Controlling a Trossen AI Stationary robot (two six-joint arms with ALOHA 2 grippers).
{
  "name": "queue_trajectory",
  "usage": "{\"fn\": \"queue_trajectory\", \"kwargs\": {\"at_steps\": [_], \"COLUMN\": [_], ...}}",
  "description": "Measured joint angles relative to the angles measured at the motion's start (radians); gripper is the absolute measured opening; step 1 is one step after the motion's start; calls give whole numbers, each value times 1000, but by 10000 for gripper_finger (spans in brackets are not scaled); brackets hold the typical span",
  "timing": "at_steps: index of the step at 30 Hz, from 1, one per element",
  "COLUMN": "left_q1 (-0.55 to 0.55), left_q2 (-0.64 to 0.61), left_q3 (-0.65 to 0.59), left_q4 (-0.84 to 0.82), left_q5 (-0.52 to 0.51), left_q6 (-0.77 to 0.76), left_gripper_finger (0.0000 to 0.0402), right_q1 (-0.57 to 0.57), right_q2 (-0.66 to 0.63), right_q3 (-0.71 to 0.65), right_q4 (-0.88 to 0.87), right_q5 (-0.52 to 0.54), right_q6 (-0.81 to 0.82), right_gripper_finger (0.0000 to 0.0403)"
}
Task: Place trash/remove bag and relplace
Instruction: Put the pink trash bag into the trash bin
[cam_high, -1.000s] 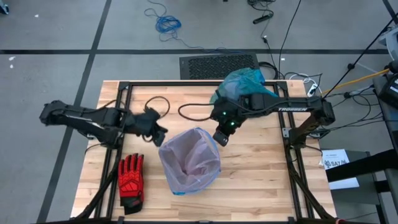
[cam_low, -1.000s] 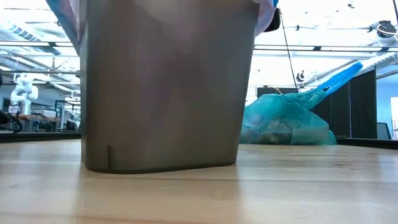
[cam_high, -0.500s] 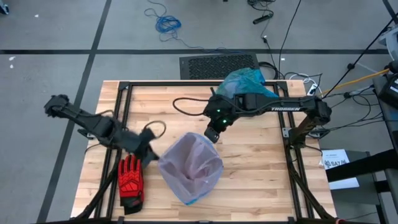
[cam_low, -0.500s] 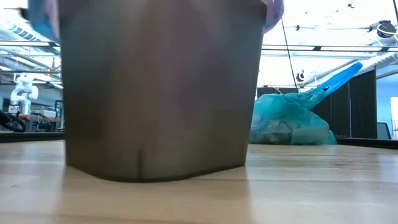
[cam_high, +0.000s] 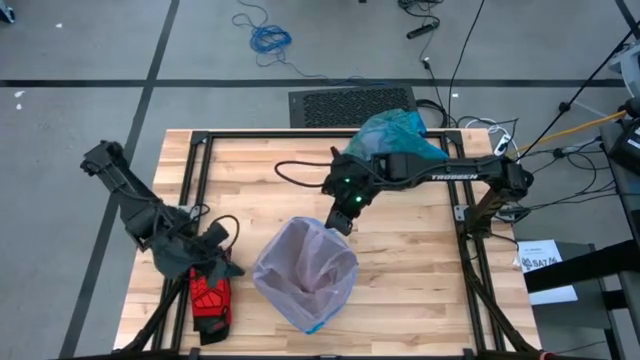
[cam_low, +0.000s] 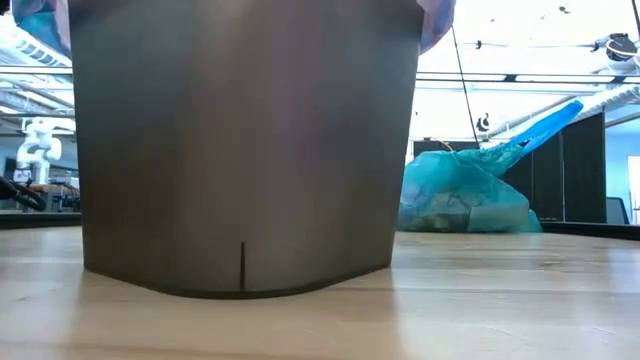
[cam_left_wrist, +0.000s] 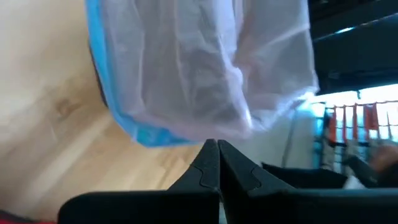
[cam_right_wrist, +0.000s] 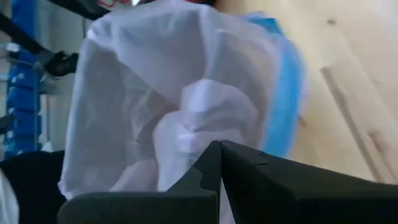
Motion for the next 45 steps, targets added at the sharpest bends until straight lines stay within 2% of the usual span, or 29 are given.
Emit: {"fn": "queue_trajectory", "kwargs": {"at_steps": [12,19,24,27,31,36,40,45], "left_q1": [72,119,167,207,289,461,600,667], "left_q2": [187,231,233,225,224,227,220,141], "left_q3": [-1,-1,-1,-1,-1,-1,-1,-1], "left_q4": [-19,-56,-95,-85,-16,95,122,119], "left_q5": [-53,-104,-121,-127,-116,-17,44,38], "left_q6": [-20,-26,18,77,215,465,581,603], "left_gripper_finger": [0,0,0,0,0,0,0,0], "right_q1": [12,13,3,-23,-61,-91,-61,-1], "right_q2": [136,196,216,164,53,-111,-211,-215], "right_q3": [0,0,0,0,1,0,1,2], "right_q4": [58,68,9,-47,-175,-275,-173,61], "right_q5": [-99,-103,-102,-72,38,108,107,105], "right_q6": [-21,-38,-71,-108,-144,-148,-149,-141], "right_gripper_finger": [0,0,0,0,0,0,0,0]}}
